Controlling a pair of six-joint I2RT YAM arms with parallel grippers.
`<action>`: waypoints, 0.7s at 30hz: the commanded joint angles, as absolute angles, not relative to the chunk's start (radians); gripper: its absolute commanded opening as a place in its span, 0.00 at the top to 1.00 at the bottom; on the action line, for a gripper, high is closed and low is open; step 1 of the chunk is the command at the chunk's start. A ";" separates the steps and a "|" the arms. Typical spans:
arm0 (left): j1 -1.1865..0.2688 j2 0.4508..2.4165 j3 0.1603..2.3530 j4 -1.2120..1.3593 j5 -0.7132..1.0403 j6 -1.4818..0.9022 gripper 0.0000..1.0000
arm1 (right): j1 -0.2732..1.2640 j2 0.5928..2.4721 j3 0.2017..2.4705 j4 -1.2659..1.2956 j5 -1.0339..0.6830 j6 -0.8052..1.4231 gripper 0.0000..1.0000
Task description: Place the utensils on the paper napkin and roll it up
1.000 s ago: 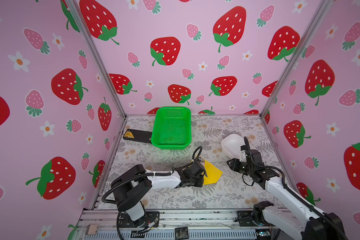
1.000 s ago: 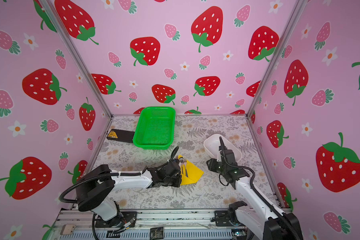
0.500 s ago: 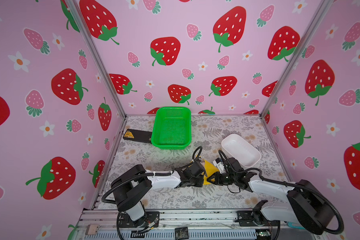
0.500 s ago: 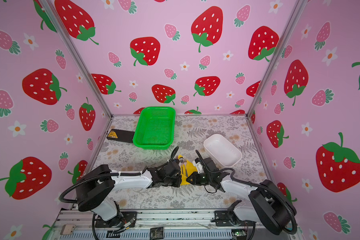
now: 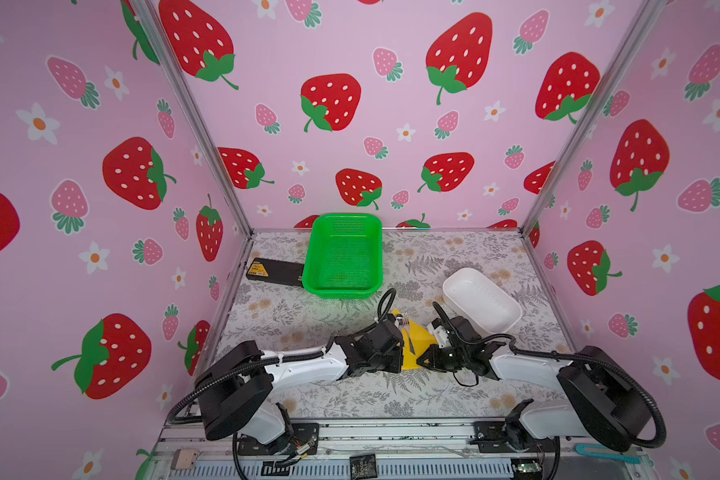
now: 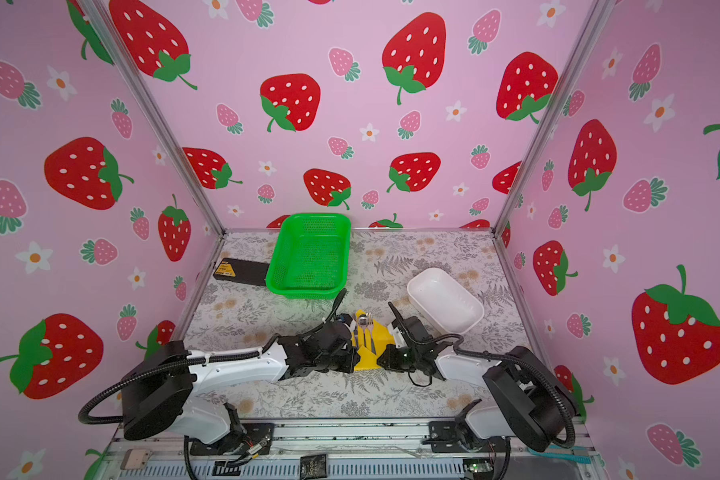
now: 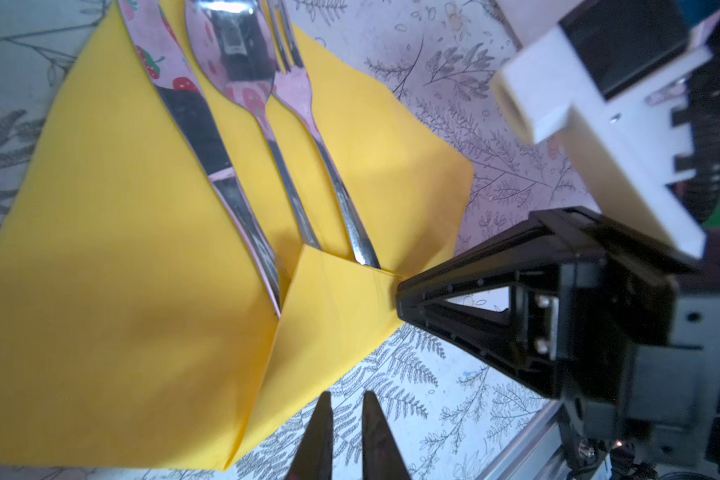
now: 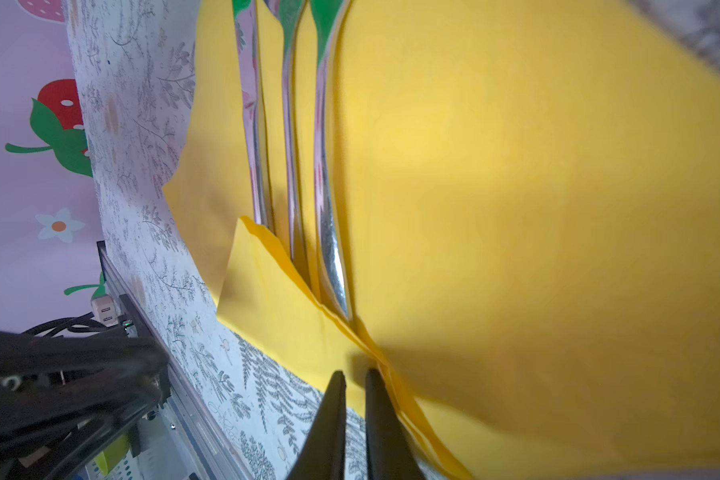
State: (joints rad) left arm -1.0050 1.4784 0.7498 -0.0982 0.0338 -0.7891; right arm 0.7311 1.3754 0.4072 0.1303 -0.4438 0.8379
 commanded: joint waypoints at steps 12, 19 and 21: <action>-1.002 1.523 0.667 -0.162 -0.034 -0.861 0.86 | 0.735 1.381 0.410 0.062 -0.378 0.841 0.86; -1.006 1.509 0.655 -0.201 -0.053 -0.872 0.86 | 0.735 1.372 0.409 0.048 -0.365 0.839 0.86; -1.014 1.476 0.658 -0.198 -0.054 -0.862 0.86 | 0.735 1.369 0.409 0.046 -0.364 0.839 0.86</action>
State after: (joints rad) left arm -1.0080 1.5108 0.6773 -0.1398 -0.0124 -0.8570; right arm 0.7311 1.3727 0.4095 0.1196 -0.4259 0.8402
